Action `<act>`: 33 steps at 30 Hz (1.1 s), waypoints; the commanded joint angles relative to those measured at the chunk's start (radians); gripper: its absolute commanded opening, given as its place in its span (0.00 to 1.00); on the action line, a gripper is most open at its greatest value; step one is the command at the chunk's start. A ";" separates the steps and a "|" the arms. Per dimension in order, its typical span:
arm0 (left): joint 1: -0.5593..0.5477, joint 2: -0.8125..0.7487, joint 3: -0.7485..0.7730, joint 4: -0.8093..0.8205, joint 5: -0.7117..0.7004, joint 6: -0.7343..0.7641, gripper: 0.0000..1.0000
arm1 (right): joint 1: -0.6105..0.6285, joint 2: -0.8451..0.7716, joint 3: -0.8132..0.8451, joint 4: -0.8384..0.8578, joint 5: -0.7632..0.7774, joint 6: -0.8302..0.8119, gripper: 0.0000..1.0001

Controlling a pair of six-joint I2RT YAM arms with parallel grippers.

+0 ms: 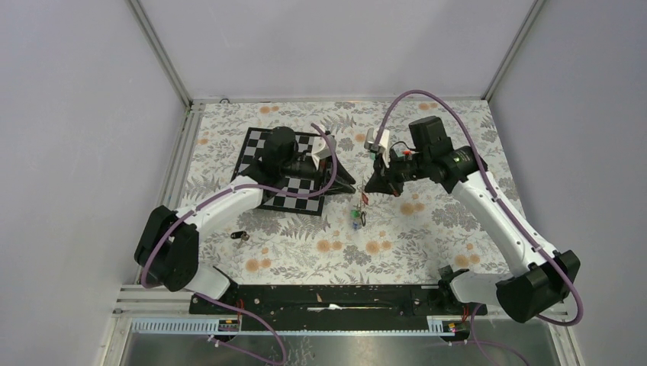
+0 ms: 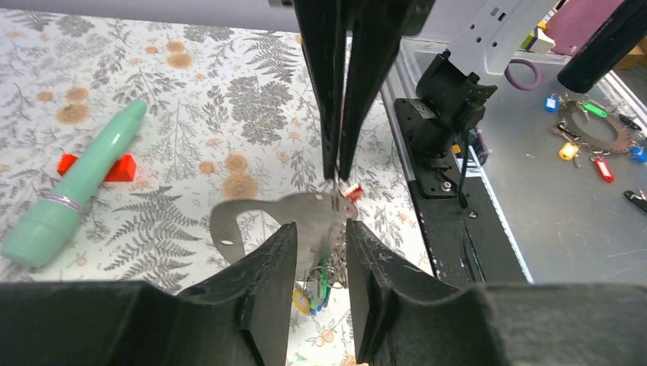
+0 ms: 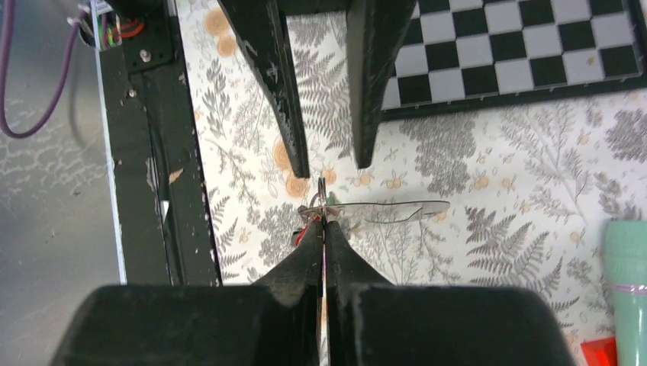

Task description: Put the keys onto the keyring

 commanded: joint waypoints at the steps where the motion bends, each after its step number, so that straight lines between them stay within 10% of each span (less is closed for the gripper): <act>1: -0.001 0.016 0.107 -0.157 0.010 0.183 0.37 | 0.032 0.031 0.062 -0.111 0.092 -0.042 0.00; 33: -0.077 0.102 0.228 -0.317 0.045 0.357 0.27 | 0.055 0.066 0.047 -0.133 0.127 -0.014 0.00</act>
